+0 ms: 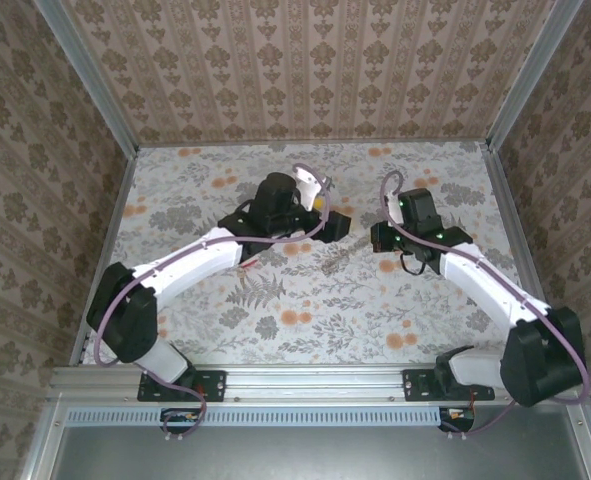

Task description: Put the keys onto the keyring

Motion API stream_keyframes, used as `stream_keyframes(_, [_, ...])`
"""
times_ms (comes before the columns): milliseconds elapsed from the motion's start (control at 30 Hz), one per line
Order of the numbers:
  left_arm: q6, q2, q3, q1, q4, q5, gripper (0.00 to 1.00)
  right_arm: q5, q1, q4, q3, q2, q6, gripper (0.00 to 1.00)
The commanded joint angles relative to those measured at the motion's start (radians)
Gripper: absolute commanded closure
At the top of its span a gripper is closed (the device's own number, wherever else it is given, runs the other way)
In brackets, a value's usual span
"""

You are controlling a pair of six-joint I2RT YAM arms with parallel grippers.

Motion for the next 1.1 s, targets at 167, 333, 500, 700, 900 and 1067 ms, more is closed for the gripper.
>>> stream_keyframes(167, [0.174, -0.089, 0.156, 0.049, -0.185, -0.103, 0.0, -0.291, -0.007, 0.197, 0.086, -0.085, -0.041, 1.0])
stream_keyframes(333, [0.21, -0.082, 0.216, 0.078, -0.241, -0.161, 0.0, -0.424, -0.02, 0.309, 0.147, -0.05, 0.009, 1.0])
stream_keyframes(500, [0.217, -0.073, 0.215, 0.127, -0.181, -0.155, 0.0, -0.517, -0.029, 0.44, 0.176, 0.002, 0.074, 1.0])
stream_keyframes(700, [0.154, -0.08, 0.172, 0.185, -0.071, -0.105, 0.0, -0.607, -0.066, 0.631, 0.166, 0.062, 0.152, 1.0])
stream_keyframes(900, [0.092, -0.107, 0.11, 0.225, 0.018, 0.063, 0.0, -0.684, -0.089, 0.808, 0.106, 0.067, 0.23, 1.0])
stream_keyframes(1067, [0.169, -0.137, 0.125, 0.236, -0.05, 0.128, 0.0, -0.705, -0.091, 0.848, 0.086, 0.058, 0.262, 1.0])
